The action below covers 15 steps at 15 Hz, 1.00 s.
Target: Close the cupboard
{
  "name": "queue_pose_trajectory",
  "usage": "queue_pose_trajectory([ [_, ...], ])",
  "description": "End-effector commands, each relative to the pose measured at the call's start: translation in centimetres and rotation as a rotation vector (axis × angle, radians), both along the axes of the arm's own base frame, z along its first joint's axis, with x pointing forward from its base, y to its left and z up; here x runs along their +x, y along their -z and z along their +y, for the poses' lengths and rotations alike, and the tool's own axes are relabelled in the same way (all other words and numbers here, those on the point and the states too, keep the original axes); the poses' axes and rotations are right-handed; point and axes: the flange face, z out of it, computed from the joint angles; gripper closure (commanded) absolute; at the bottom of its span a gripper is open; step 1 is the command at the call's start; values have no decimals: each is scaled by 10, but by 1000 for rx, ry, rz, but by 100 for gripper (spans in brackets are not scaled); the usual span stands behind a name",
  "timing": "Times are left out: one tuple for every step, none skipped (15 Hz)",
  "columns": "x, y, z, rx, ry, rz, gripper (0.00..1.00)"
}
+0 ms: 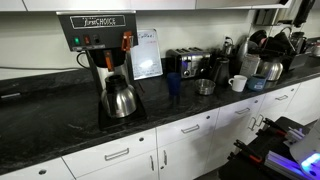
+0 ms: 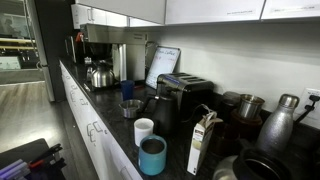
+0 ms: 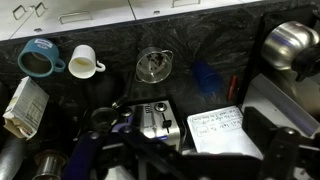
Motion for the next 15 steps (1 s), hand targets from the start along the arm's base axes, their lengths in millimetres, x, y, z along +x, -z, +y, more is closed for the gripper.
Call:
queue_pose_trajectory([
  [0,-1,0,0,0,1,0],
  [0,-1,0,0,0,1,0],
  [0,-1,0,0,0,1,0],
  [0,-1,0,0,0,1,0],
  [-2,-2,1,-5,-4,-6,0],
  [-7,-4,1,-7,-12,-15,0],
  [-11,-6,2,-13,-17,-23,0],
  [-18,-9,2,-20,-26,-36,0],
  [-25,-11,2,-26,-32,-48,0],
  [-34,-13,0,-25,-36,-56,0],
  [-42,-16,-2,-27,-37,-61,0],
  [-51,-17,-3,-29,-38,-65,0],
  [-59,-18,-6,-28,-39,-64,0],
  [-67,-19,-8,-25,-38,-61,0],
  [-74,-19,-11,-25,-38,-58,0],
])
